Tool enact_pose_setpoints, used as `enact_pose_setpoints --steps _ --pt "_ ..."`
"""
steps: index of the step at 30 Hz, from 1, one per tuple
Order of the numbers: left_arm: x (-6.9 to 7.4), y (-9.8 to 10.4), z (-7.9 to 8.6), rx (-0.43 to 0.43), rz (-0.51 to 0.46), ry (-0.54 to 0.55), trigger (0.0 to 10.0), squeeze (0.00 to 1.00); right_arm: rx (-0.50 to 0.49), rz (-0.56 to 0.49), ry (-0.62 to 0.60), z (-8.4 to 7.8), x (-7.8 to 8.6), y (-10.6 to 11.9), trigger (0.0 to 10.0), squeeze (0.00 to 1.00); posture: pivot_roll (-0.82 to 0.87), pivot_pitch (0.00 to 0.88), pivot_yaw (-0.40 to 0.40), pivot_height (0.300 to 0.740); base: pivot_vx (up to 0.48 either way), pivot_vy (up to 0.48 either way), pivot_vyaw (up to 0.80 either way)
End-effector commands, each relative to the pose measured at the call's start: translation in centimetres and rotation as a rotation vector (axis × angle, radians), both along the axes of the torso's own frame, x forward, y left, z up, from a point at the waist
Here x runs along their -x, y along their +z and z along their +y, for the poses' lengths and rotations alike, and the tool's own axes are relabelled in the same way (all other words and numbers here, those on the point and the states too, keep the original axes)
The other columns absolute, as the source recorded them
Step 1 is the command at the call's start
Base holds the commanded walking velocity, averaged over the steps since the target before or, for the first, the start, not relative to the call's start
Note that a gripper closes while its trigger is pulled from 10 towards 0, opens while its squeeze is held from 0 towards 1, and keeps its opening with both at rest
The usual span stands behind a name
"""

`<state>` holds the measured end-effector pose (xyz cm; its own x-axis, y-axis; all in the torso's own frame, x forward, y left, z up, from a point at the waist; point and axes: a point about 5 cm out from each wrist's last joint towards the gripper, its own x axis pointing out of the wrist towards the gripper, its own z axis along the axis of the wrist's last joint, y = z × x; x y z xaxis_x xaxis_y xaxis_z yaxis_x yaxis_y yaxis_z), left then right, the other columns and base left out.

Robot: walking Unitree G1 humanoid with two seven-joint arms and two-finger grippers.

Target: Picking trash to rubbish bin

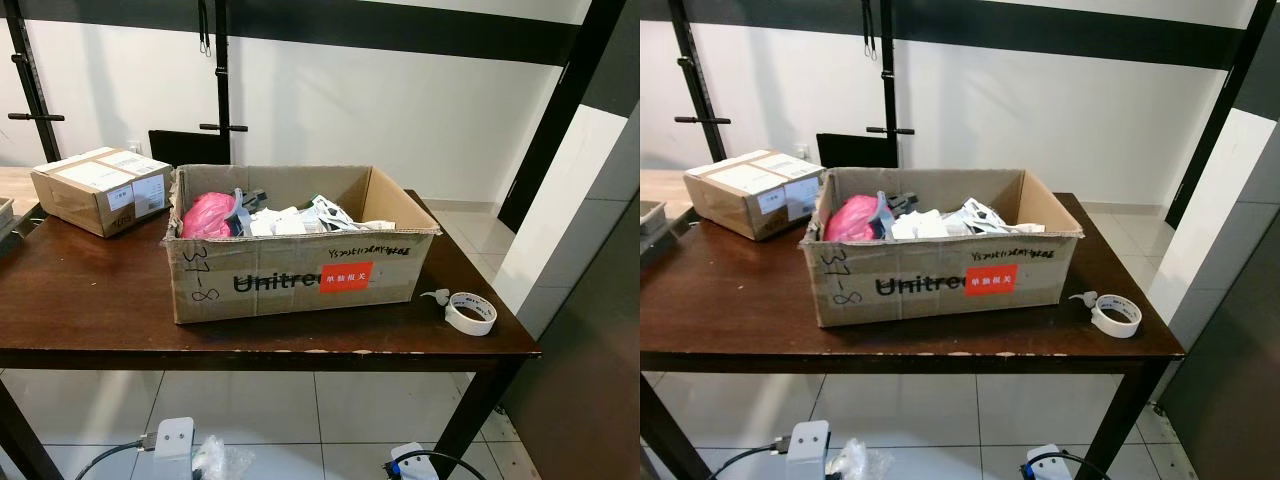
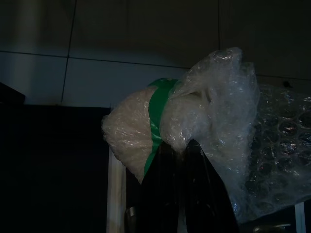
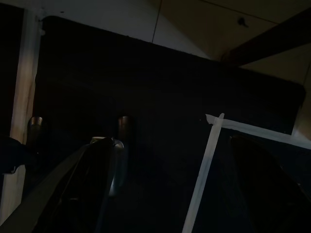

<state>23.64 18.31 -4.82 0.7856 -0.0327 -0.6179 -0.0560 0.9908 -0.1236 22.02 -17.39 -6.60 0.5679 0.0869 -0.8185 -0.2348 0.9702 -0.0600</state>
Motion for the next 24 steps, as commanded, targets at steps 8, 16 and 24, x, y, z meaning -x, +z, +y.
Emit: enact_pose_setpoints --steps 8,16,24 --pt "1.7 -1.2 -0.1 -0.048 0.066 -0.007 10.0 0.0 0.013 0.016 0.01 -0.5 0.8 -0.4 10.0 0.0 0.03 0.0 -0.079 0.74 -0.292 0.0 0.0" --pt "2.6 -1.6 0.3 -0.057 0.087 -0.003 10.0 0.0 0.021 0.02 0.006 -0.8 1.2 -0.6 10.0 0.0 0.04 0.017 -0.084 0.74 -0.319 0.0 0.0" --pt "2.9 -1.7 0.5 -0.057 0.087 0.017 10.0 0.0 0.023 0.028 0.006 -0.8 1.6 -0.8 10.0 0.0 0.03 0.022 -0.076 0.74 -0.319 0.0 0.0"
